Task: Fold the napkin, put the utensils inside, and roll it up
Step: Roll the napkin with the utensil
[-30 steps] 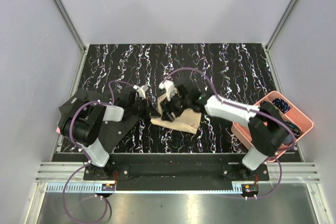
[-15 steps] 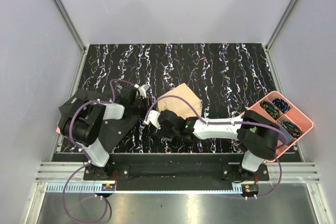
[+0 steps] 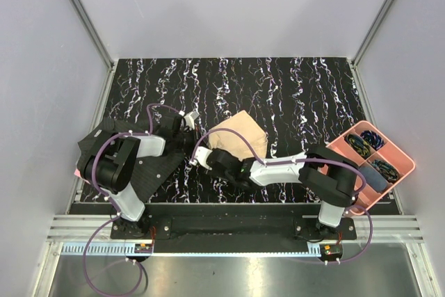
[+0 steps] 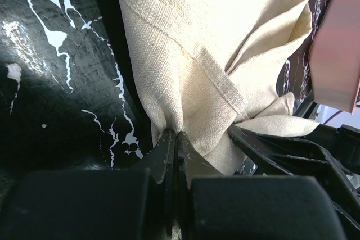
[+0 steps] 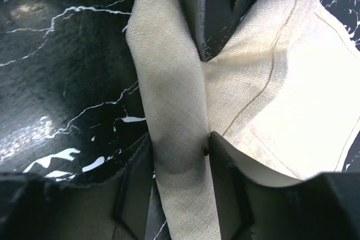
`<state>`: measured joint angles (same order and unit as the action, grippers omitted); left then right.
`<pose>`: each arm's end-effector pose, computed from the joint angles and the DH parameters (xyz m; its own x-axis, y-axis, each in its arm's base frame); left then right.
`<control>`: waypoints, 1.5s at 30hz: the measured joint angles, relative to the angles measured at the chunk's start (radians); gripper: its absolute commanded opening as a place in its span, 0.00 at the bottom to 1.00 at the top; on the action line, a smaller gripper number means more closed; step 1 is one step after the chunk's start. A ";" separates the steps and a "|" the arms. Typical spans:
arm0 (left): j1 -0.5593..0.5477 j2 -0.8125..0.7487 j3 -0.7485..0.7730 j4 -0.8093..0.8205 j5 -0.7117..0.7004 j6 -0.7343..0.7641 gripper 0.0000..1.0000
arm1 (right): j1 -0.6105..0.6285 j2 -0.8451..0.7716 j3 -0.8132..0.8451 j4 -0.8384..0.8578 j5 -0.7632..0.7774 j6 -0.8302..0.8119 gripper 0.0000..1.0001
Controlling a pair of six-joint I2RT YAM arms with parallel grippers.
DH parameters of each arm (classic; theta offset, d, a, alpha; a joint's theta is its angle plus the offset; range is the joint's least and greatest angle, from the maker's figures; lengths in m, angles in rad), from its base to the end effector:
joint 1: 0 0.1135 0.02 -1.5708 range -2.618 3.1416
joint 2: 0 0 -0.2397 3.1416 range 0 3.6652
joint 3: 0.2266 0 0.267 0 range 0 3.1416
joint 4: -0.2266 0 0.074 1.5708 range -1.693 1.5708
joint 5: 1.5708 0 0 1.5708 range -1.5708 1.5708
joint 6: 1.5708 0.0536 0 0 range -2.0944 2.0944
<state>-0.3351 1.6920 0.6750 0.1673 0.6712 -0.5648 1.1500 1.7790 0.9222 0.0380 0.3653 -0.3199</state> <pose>0.2850 -0.1345 0.0746 -0.9445 -0.1149 -0.3077 0.1654 0.6428 -0.7480 0.1686 0.3299 0.1001 -0.0465 -0.8228 -0.5664 -0.8085 0.3640 -0.4625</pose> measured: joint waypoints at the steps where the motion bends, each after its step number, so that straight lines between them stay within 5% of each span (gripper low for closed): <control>1: 0.000 0.000 0.000 -0.002 0.000 0.003 0.00 | -0.002 0.004 0.000 0.004 0.000 0.001 0.44; 4: 0.000 0.000 0.008 -0.012 0.001 0.015 0.11 | -0.021 0.008 0.003 0.005 -0.028 0.011 0.37; 9: 0.000 -0.002 0.021 -0.018 -0.005 0.028 0.57 | -0.094 0.007 0.036 -0.044 -0.182 0.049 0.29; 15: 0.000 -0.070 0.037 -0.072 -0.078 0.047 0.75 | -0.193 0.007 0.073 -0.102 -0.387 0.116 0.25; 26: 0.042 -0.260 -0.065 -0.084 -0.229 0.048 0.78 | -0.283 0.012 0.104 -0.213 -0.703 0.198 0.25; 45: -0.074 -0.343 -0.209 0.134 -0.182 0.068 0.70 | -0.465 0.213 0.259 -0.332 -1.151 0.268 0.26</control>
<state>-0.4095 1.3491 0.4656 0.3016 0.4896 -0.4965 0.6849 1.9923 1.1809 -0.2943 -0.7853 -0.0521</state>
